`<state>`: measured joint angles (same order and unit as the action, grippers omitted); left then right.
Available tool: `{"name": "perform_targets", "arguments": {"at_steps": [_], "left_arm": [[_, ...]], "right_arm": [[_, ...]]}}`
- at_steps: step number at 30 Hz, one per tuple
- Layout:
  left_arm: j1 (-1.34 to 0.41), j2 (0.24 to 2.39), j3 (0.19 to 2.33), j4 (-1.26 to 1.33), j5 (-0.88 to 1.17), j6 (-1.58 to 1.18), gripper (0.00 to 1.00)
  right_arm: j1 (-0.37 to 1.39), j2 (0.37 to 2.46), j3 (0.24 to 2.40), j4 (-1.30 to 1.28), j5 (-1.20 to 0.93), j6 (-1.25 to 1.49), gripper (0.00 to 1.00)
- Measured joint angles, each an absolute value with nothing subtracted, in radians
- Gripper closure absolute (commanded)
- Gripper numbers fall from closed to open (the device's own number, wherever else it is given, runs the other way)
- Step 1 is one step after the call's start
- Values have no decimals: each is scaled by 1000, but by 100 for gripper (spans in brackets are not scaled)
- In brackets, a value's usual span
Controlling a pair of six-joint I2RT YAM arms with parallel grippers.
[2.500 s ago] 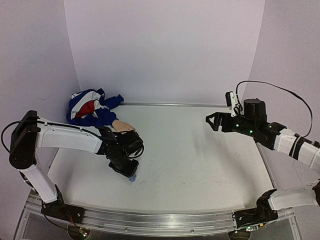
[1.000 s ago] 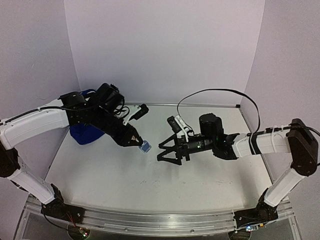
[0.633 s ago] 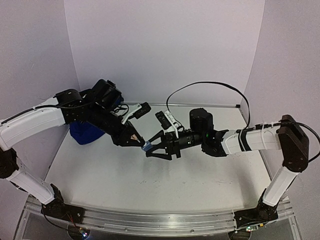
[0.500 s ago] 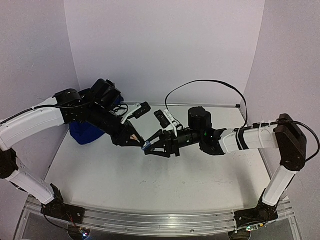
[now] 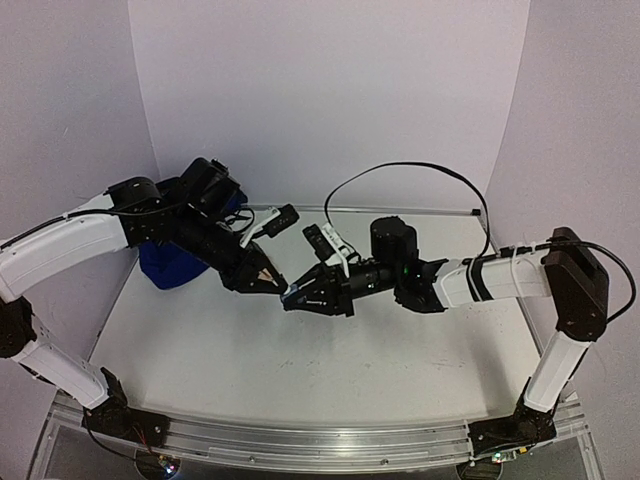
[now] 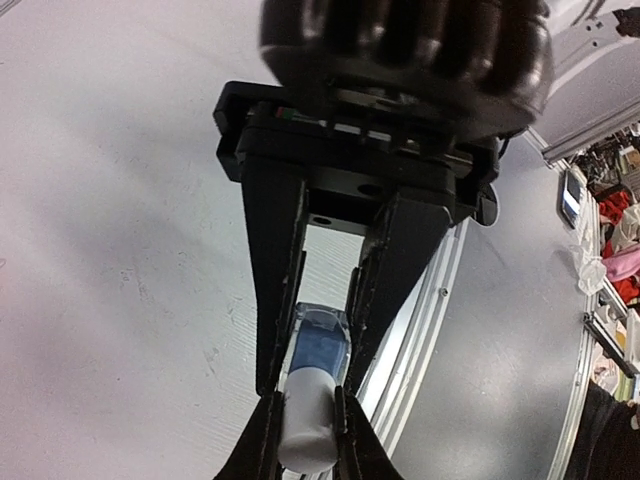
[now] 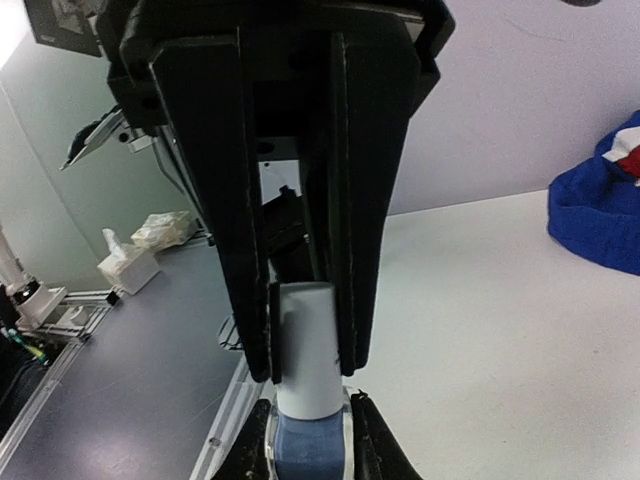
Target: Paint the nails
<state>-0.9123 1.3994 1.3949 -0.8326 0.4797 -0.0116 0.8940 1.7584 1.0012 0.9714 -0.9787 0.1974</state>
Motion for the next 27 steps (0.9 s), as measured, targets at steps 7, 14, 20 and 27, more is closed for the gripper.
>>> {"name": "perform_targets", "arguments": {"at_steps": [7,14,20,27], "left_arm": [[-879,1421,1414,-827,300,-223,100],[-872,1464,1442,-776,113,-527,99],[-871,1456,1430,-696,66,-551,56],[-856,1213,1201,-572,105,-484,19]], "right_arm": [[954,1736,982,960,-524,115,100],[1130,1782,1036,958,244,26,100],[1140,1801,1056,999,373,34,100],[1079,1707,918,1019,257,62,100]]}}
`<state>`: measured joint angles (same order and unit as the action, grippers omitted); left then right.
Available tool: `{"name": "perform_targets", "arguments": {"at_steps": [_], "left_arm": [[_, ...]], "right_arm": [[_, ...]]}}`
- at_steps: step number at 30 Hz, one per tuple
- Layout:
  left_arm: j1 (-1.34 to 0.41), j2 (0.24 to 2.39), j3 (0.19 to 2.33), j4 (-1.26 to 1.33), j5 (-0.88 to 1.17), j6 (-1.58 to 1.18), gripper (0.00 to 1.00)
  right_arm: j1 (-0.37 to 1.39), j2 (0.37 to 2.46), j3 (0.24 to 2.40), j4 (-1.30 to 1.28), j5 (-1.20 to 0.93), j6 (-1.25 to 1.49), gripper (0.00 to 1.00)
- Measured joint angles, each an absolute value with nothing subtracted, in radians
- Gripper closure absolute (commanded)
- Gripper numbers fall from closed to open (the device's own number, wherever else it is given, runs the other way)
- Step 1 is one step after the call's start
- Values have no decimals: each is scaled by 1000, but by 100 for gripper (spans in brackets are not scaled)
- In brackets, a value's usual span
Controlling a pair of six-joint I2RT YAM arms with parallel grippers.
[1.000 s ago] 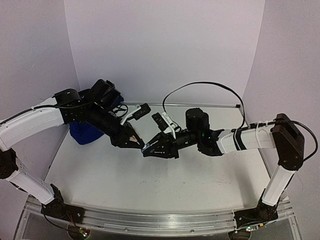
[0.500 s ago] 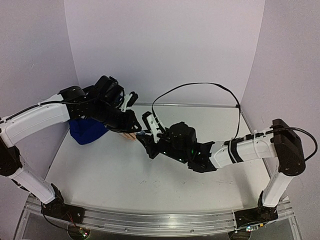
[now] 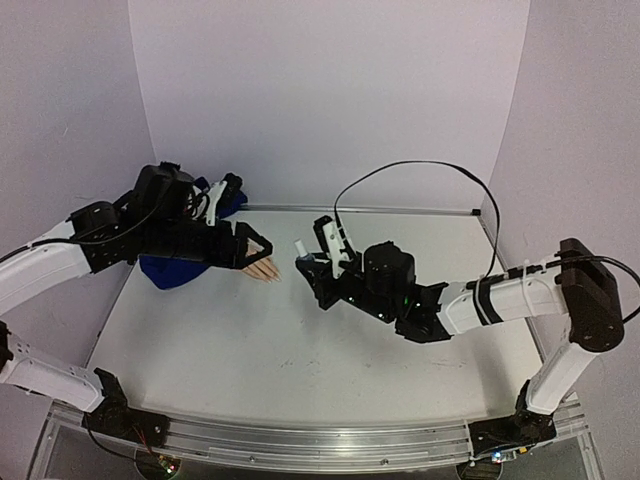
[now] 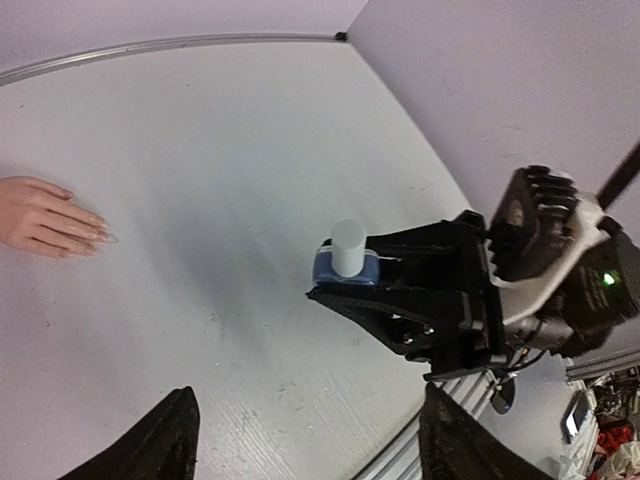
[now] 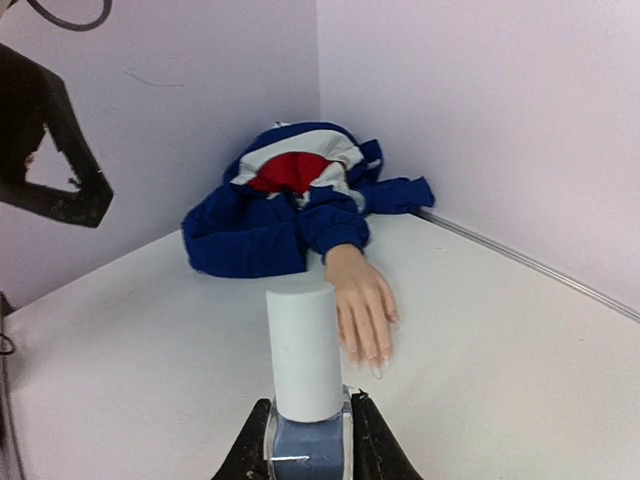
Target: Paint the nails
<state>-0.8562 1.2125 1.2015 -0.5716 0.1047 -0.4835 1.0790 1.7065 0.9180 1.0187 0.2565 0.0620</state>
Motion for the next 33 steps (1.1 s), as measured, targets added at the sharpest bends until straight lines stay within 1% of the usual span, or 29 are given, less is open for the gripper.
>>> {"name": "perform_targets", "arguments": {"at_steps": [2,5,10,15,18,19,22,26,28,33], "left_arm": [[-856,1137,1147,-514,156,-465,16],[-856,1083,1110,-448,239,-436,15],[-856,1096,1102,-343,427,-411,15],[-857,1165,1107,-288,555,-396,25],[-859,1203,1114,-280,599,-389,29],[-859,1212,1117,-279,609,-387,33],[-863,1223,1125,-277,636,-383,49],[-873,1224,1126,-271,651,-373,66],[-874,1224,1126,-267,651,-368,74],[-876,1224,1126,-262,596,-350,99]], "right_arm": [[1051,1665,892,1020,136,88,100],[1006,1623,883,1038,-62,151,100],[924,1596,881,1097,-385,268,100],[921,1618,900,1106,-619,331,100],[926,1662,929,1145,-725,377,100],[926,1672,929,1166,-750,394,100],[926,1689,929,1206,-796,435,100],[926,1691,929,1235,-829,464,100],[927,1691,929,1247,-834,469,100],[928,1691,929,1253,-825,474,100]]}}
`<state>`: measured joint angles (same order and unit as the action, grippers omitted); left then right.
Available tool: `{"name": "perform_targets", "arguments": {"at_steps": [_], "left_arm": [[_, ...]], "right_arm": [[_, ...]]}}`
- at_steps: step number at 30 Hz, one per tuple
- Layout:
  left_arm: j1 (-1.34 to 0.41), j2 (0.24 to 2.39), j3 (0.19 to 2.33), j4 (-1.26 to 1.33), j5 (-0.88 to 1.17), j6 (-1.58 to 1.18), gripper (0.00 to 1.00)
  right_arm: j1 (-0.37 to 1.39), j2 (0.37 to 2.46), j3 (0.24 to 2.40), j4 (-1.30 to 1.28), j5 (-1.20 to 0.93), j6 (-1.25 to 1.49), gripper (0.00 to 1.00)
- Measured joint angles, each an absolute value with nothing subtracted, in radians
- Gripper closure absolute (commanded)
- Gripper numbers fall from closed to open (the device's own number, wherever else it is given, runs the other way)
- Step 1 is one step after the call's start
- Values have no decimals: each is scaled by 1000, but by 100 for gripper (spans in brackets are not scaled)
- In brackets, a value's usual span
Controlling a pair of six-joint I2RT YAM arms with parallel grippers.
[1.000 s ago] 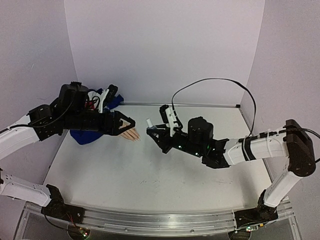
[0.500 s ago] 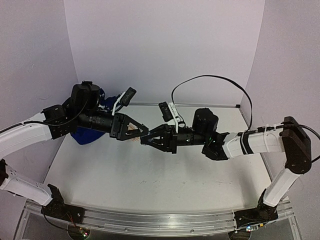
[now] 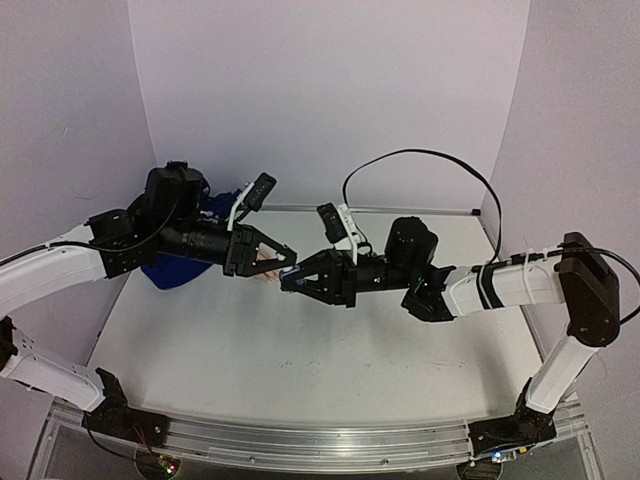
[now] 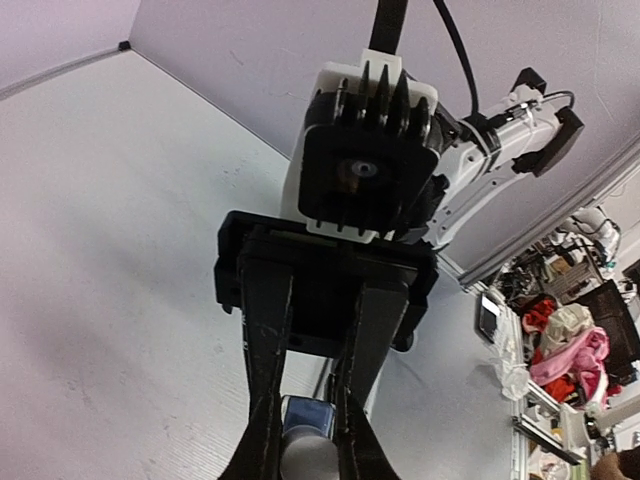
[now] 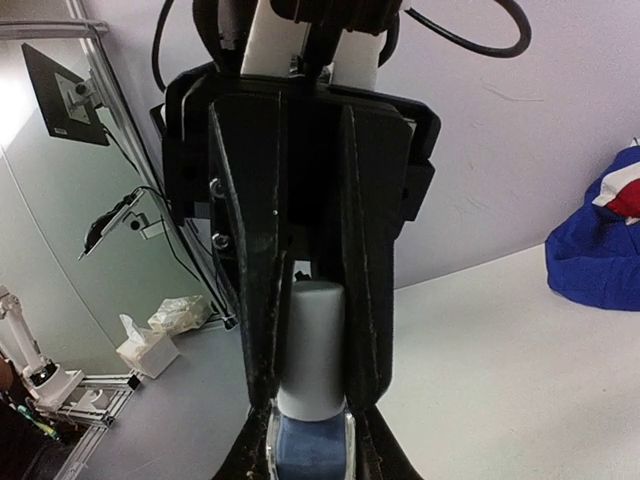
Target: Paint the nails
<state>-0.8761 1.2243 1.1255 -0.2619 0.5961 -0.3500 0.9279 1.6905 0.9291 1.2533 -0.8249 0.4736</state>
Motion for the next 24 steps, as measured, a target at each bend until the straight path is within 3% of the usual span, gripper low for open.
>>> {"name": "perform_targets", "arguments": {"at_steps": [4,6,10,13,15,18,20,24], "left_arm": [[-887,1238,1144,-303,481,-338,100],[-895,1261,1175,-352,358,-342,100],[-922,1340,1293,-456,48,-430,100],[-933,1383,1335,-476,-52,-481,97],[-936,1408,1349,-484,-80,-499,80],[-937,1406,1349,-490,-80,-493,32],[-947,1376,1330,-482,-50,-472,22],[-955,1257,1235,-412,49,-431,16]], "right_arm": [[932,1689,930,1190,-709,410,100],[969,1676,941,1103,-484,327,100],[1114,1723,1039,999,193,137,100],[1164,1797,1106,1021,459,13,100],[1165,1811,1111,1023,488,-33,100],[1145,1809,1102,1029,412,-61,100],[1100,1799,1089,1026,267,-46,100],[954,1769,1050,1018,-145,50,100]]}}
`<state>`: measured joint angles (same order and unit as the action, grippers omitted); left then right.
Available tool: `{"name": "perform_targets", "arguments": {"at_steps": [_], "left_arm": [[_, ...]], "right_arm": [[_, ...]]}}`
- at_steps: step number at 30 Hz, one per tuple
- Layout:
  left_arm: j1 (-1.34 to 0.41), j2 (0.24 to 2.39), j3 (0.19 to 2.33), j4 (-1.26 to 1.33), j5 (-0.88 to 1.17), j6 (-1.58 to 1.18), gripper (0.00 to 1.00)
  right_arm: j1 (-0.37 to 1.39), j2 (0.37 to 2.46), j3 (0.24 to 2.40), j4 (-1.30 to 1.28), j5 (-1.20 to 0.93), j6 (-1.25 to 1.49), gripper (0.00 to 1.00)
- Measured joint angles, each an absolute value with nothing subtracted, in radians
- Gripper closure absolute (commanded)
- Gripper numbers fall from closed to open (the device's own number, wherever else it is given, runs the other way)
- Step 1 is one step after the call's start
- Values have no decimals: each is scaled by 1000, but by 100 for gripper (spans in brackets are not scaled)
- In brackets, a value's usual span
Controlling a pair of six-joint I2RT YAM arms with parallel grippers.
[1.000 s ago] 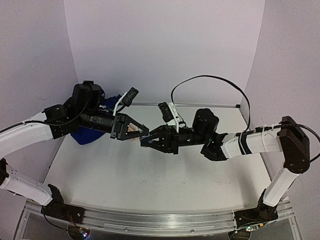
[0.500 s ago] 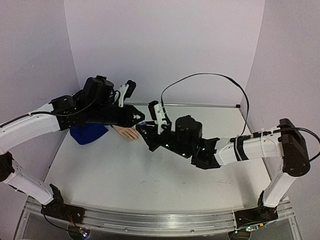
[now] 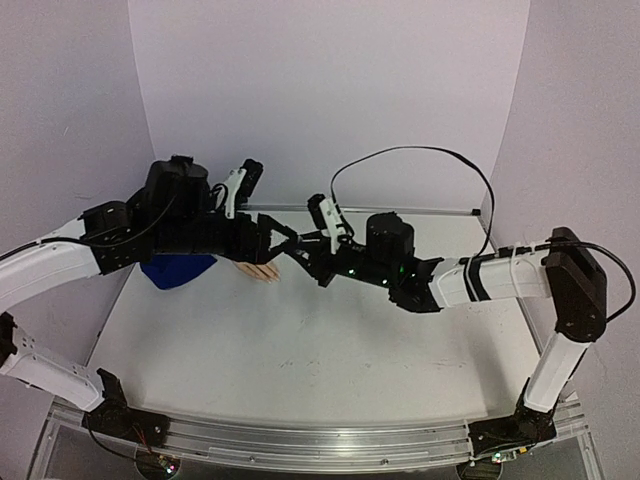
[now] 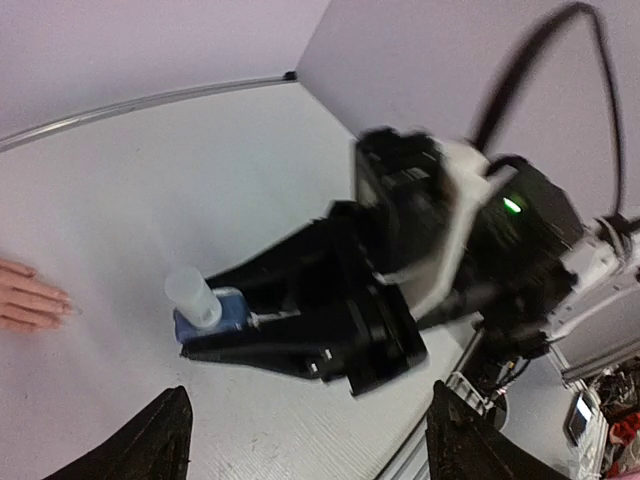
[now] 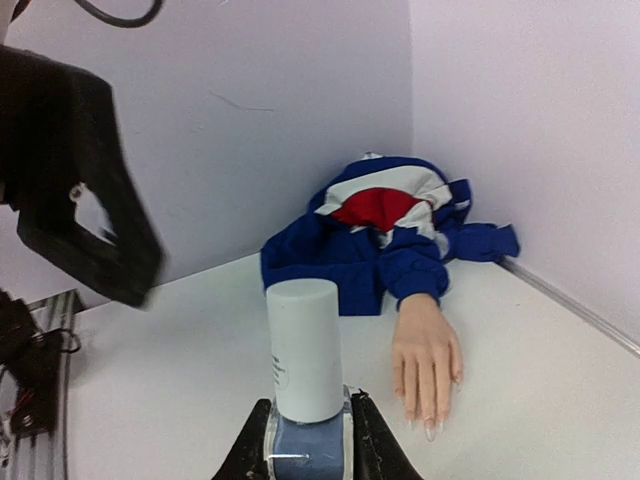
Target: Paint the nails
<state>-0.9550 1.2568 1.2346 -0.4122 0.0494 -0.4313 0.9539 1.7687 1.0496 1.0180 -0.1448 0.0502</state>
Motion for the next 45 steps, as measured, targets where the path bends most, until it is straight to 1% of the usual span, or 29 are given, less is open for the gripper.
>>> {"name": "perform_targets", "arguments": {"at_steps": [4,7,10,14,16,19,23,25,33,38,40,41,44,45], "left_arm": [[-952,1127,1139,-319,167,-401,15],[-952,1105,1126,-269,244,-388,18],[-952,1131,1126,-238,326,-380,26],[-952,1216,1142,-226,439,-368,40],[-953,1250,1149,-227,480,-367,48],[-955,1269,1156,-227,519,-364,49],[-955,1270,1169,-222,533,-364,37],[-955,1269,1172,-214,532,-364,37],[-955,1262,1172,-204,513,-365,63],[-955,1262,1172,-200,499,-367,85],[-956,1262,1173,-197,481,-354,98],[-956,1262,1173,-197,462,-339,100],[-955,1262,1173,-209,401,-335,100],[-955,1262,1173,-218,359,-340,100]], "right_arm": [[831,1748,1028,1023,-514,173,100],[820,1731,1019,1039,-716,246,100],[836,1706,1006,1084,-880,319,100],[850,1667,987,1152,-988,393,100],[849,1655,983,1179,-1005,417,100],[847,1649,977,1209,-1013,441,100],[847,1649,966,1225,-1018,458,100],[847,1649,961,1229,-1019,463,100],[847,1649,953,1233,-1022,466,100],[847,1650,953,1235,-1022,466,100],[847,1650,953,1229,-1014,469,100],[847,1650,953,1219,-1000,475,100],[847,1649,953,1181,-916,437,100],[860,1643,953,1150,-838,399,100]]}}
